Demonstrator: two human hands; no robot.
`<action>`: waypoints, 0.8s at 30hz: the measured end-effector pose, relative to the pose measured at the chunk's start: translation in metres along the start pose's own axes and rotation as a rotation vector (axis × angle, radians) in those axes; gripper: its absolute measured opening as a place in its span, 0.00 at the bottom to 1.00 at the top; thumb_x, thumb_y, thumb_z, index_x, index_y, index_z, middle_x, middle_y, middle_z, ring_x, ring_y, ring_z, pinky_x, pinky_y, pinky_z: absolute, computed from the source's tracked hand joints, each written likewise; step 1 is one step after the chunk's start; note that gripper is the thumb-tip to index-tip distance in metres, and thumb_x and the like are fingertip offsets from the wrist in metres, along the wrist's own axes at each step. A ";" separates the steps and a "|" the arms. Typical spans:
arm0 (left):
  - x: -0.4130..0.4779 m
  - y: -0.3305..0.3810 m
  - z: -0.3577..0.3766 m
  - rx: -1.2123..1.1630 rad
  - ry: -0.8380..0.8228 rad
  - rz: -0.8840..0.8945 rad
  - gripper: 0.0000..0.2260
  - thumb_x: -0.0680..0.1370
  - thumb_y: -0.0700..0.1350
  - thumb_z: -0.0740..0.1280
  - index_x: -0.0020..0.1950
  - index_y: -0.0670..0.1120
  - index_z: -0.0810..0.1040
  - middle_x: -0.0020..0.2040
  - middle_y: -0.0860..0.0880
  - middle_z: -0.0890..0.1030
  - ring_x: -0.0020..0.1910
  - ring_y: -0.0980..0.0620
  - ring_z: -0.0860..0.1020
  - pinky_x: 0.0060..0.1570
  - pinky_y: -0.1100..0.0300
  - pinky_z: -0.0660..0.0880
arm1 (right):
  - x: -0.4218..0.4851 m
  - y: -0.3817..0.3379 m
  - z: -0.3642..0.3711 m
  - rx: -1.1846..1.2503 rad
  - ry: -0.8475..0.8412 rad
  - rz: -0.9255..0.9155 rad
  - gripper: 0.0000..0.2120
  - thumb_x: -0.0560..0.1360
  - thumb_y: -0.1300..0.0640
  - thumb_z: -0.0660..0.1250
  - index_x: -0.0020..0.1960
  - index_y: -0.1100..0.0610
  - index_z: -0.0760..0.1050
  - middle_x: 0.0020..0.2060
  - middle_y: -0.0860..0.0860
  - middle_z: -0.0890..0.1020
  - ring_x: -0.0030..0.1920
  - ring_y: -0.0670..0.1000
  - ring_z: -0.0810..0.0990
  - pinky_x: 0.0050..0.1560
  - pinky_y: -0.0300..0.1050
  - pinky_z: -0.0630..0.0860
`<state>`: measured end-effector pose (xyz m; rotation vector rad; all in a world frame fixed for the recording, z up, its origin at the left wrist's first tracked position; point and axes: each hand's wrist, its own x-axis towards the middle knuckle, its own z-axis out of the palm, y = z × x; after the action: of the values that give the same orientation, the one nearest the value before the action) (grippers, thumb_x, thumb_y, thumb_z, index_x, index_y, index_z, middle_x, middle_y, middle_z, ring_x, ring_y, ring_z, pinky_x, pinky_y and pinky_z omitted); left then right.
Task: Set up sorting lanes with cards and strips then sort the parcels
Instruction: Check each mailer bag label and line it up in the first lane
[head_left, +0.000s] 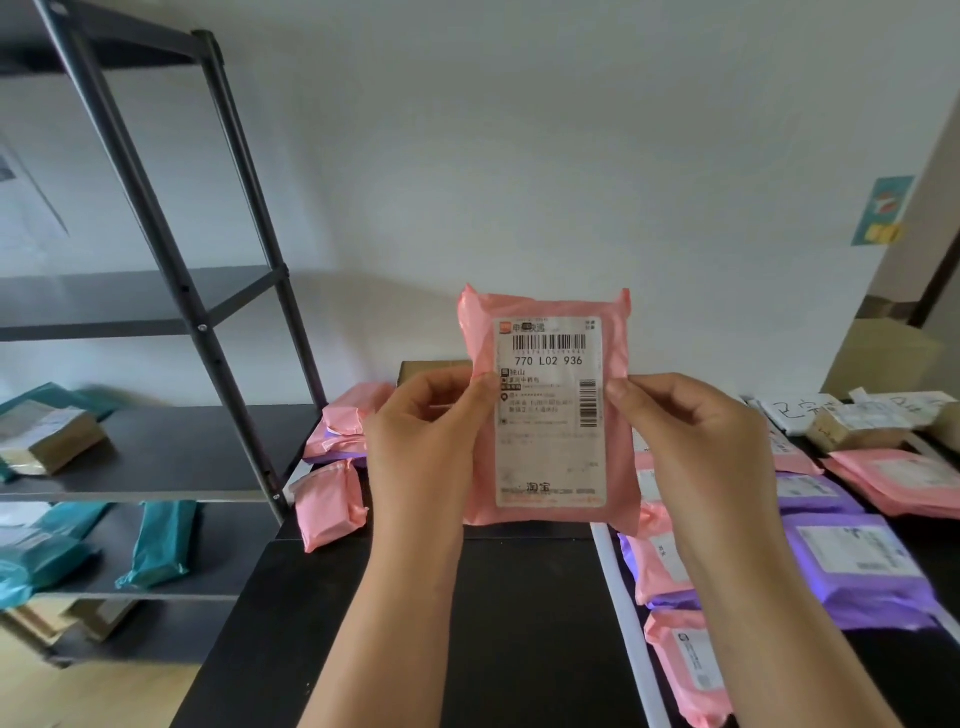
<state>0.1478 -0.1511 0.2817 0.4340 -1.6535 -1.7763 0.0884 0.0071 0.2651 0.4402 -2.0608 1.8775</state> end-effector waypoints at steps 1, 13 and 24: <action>-0.001 0.002 0.001 0.000 -0.005 -0.008 0.03 0.74 0.48 0.75 0.44 0.50 0.84 0.40 0.54 0.86 0.38 0.57 0.84 0.33 0.68 0.77 | -0.001 -0.002 -0.001 0.004 0.004 0.001 0.07 0.76 0.52 0.70 0.40 0.47 0.84 0.35 0.39 0.85 0.39 0.42 0.83 0.36 0.37 0.78; 0.001 0.016 -0.002 -0.059 0.024 -0.003 0.05 0.75 0.49 0.73 0.40 0.50 0.86 0.39 0.50 0.86 0.36 0.53 0.83 0.35 0.63 0.80 | -0.003 -0.001 -0.004 0.072 -0.056 0.042 0.05 0.75 0.55 0.71 0.41 0.49 0.84 0.36 0.43 0.86 0.38 0.45 0.83 0.37 0.33 0.76; 0.003 0.013 0.003 -0.084 -0.073 -0.089 0.10 0.74 0.50 0.73 0.44 0.44 0.86 0.42 0.46 0.86 0.36 0.52 0.82 0.33 0.64 0.78 | 0.013 -0.004 0.000 0.037 0.032 0.054 0.13 0.77 0.47 0.70 0.35 0.49 0.81 0.35 0.42 0.85 0.37 0.41 0.82 0.34 0.26 0.72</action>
<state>0.1464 -0.1506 0.2950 0.4140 -1.6247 -1.9405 0.0787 0.0062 0.2739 0.3651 -2.0395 1.9442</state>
